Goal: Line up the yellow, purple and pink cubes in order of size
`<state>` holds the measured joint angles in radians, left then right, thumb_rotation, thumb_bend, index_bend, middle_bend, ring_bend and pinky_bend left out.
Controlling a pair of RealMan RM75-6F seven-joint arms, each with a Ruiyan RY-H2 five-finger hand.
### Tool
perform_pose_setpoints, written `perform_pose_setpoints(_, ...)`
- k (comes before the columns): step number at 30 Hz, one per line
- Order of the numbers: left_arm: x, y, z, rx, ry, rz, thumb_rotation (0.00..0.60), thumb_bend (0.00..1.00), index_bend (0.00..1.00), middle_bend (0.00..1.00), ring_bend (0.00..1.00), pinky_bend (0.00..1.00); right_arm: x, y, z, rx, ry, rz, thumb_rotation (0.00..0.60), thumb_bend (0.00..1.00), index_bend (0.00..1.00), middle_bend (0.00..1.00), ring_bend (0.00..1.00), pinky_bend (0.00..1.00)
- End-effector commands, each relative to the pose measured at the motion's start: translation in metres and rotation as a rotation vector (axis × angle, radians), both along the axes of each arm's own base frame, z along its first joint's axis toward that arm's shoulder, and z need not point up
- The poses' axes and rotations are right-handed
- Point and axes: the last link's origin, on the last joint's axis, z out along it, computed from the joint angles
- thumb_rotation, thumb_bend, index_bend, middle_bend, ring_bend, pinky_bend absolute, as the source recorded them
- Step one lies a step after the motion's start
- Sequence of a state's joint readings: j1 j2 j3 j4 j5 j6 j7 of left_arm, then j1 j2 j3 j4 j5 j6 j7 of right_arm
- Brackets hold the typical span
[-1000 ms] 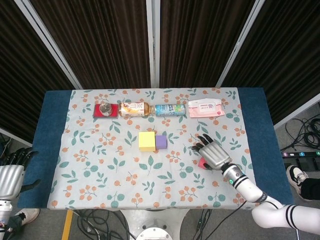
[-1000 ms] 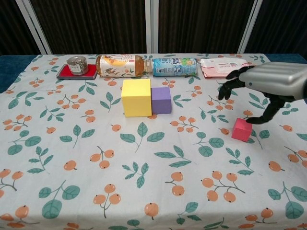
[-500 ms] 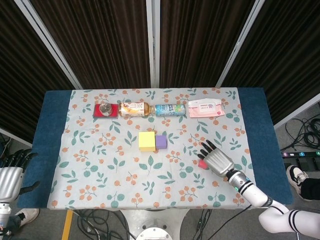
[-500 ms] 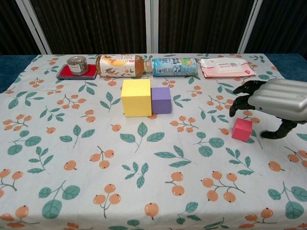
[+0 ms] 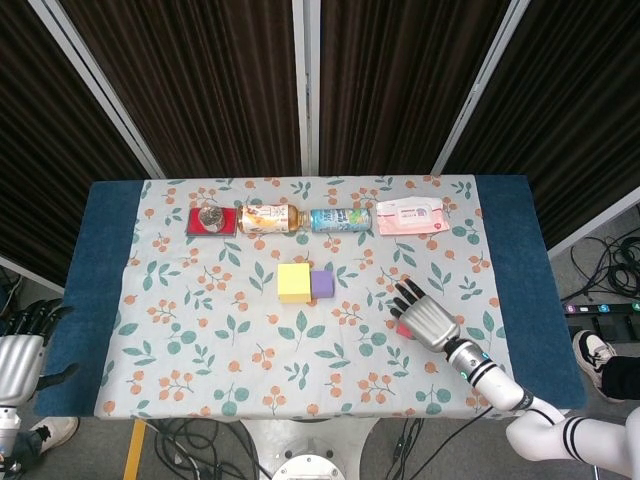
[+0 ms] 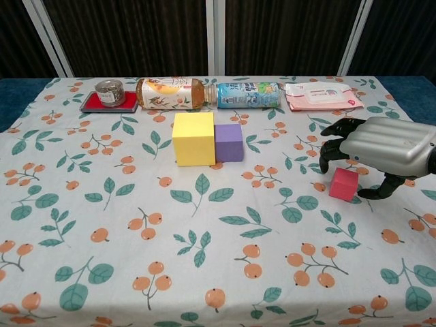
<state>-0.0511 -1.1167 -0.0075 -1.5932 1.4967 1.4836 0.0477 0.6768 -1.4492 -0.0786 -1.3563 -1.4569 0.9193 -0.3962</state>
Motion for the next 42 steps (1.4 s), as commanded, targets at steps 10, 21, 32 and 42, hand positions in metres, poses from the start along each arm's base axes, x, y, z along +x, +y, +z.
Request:
perform_pose_setpoints(10,-0.001,0.000,0.000,0.000,-0.004,0.002,0.600,0.01,0.26,0.25,0.14,0.19,0.014,-0.009,0.001,-0.021,-0.111,-0.067,0.600,0.25,0.50,0.25,0.03,0.01)
perform_pose_setpoints(21,-0.003,-0.001,0.001,0.000,-0.007,0.002,0.600,0.01,0.26,0.25,0.14,0.19,0.064,-0.038,-0.016,-0.058,-0.247,-0.211,0.600,0.24,0.50,0.25,0.03,0.01)
perform_pose_setpoints(32,-0.007,-0.003,0.002,0.002,-0.010,0.011,0.600,0.01,0.26,0.25,0.14,0.19,0.102,-0.056,-0.045,-0.118,-0.267,-0.284,0.600,0.24,0.51,0.22,0.03,0.01)
perform_pose_setpoints(42,-0.008,-0.001,0.000,-0.002,-0.012,0.007,0.600,0.01,0.26,0.25,0.14,0.19,0.113,-0.071,-0.059,-0.145,-0.261,-0.351,0.600,0.24,0.51,0.22,0.03,0.01)
